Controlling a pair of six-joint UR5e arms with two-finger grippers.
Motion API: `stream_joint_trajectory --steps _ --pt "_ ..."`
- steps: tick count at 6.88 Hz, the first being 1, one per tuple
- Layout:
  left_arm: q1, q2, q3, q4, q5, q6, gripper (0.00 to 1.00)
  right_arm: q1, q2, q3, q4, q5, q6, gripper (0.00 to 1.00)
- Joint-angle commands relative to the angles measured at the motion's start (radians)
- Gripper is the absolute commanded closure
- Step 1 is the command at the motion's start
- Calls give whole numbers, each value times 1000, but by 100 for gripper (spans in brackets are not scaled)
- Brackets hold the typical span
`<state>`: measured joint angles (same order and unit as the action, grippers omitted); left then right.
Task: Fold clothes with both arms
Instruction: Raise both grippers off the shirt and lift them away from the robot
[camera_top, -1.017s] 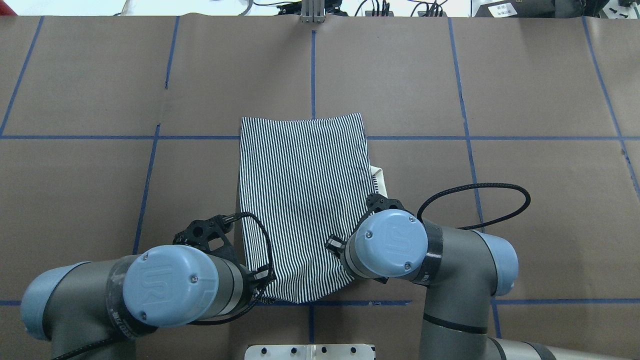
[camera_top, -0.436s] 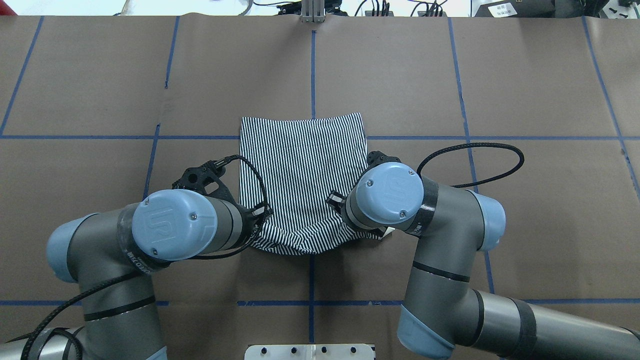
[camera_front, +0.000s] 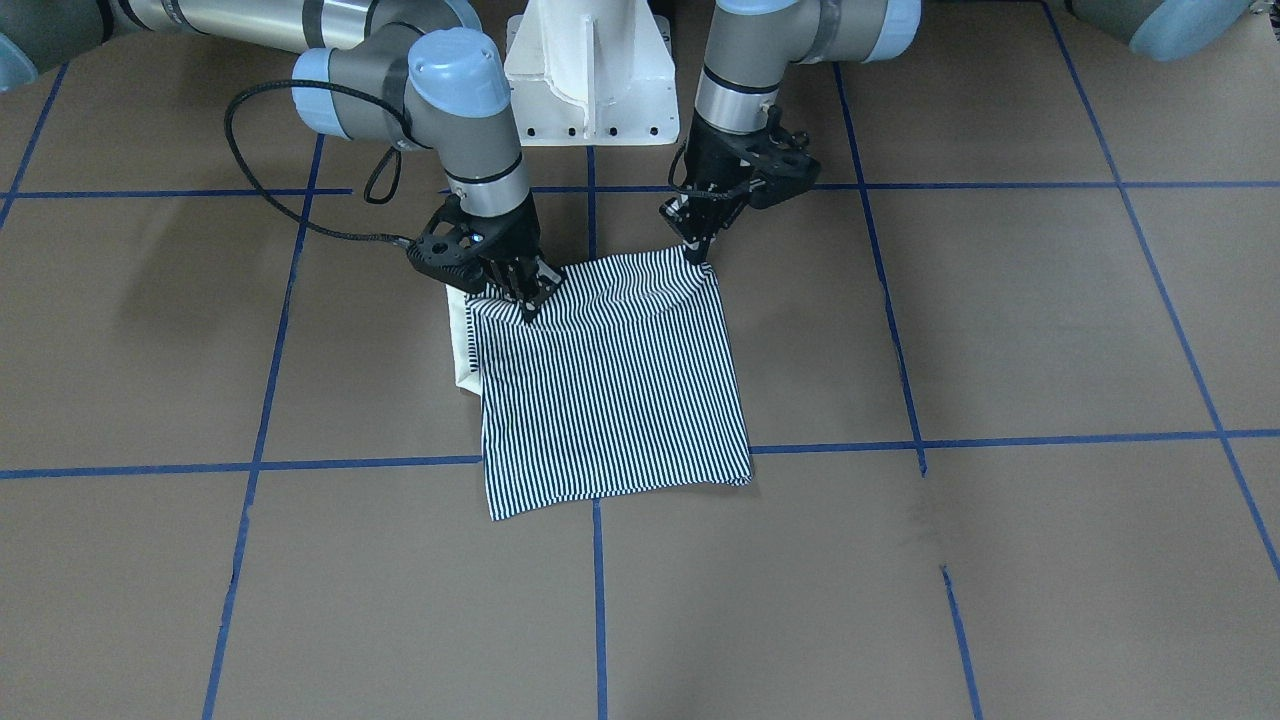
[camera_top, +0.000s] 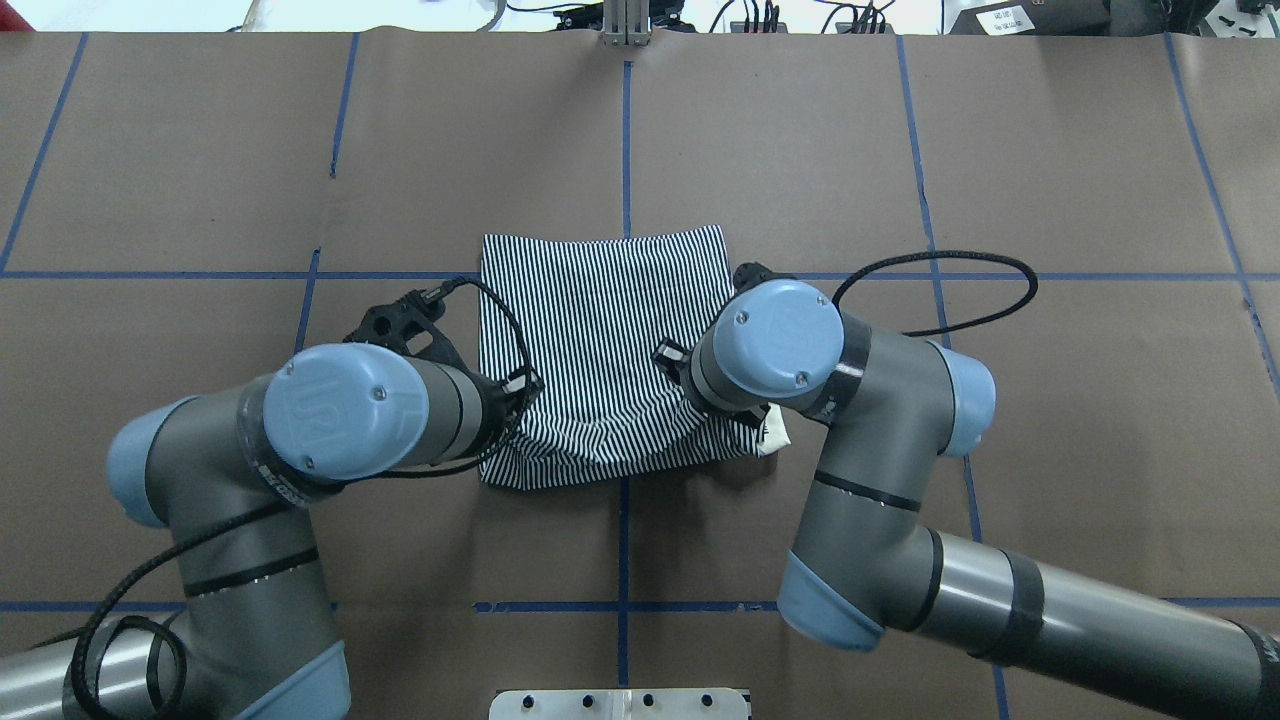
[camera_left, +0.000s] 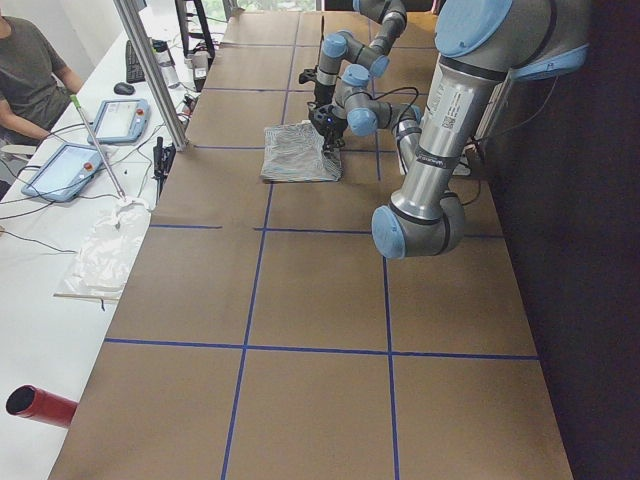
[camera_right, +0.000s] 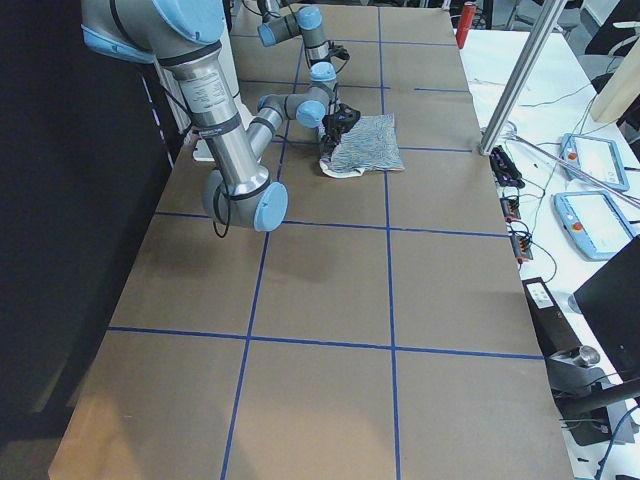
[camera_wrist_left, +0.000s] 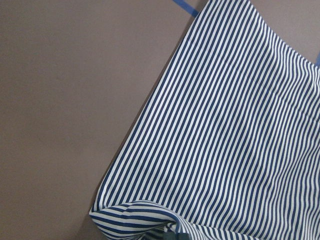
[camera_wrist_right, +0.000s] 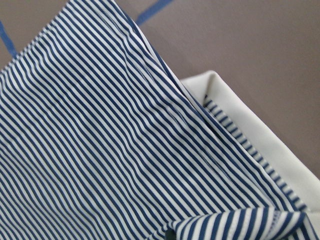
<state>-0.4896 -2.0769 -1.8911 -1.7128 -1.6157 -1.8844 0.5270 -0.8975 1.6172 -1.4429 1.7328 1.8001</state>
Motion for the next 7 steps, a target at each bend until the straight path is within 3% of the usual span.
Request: stream_joint_trajectory --steps 1,2,5,6,7 --pt "-181 -63 298 -231 -7 74 57 138 157 -325 141 62 -123 22" --pt "-231 -98 422 -360 -6 255 1 177 187 -471 292 60 -172 0" --pt "-254 -101 437 -386 -10 277 0 209 195 -496 325 67 -229 0" --pt "-256 -98 426 -386 -47 278 0 225 193 -493 323 95 -252 0" --pt "-260 -92 415 -384 -153 278 0 226 187 -453 300 166 -321 0"
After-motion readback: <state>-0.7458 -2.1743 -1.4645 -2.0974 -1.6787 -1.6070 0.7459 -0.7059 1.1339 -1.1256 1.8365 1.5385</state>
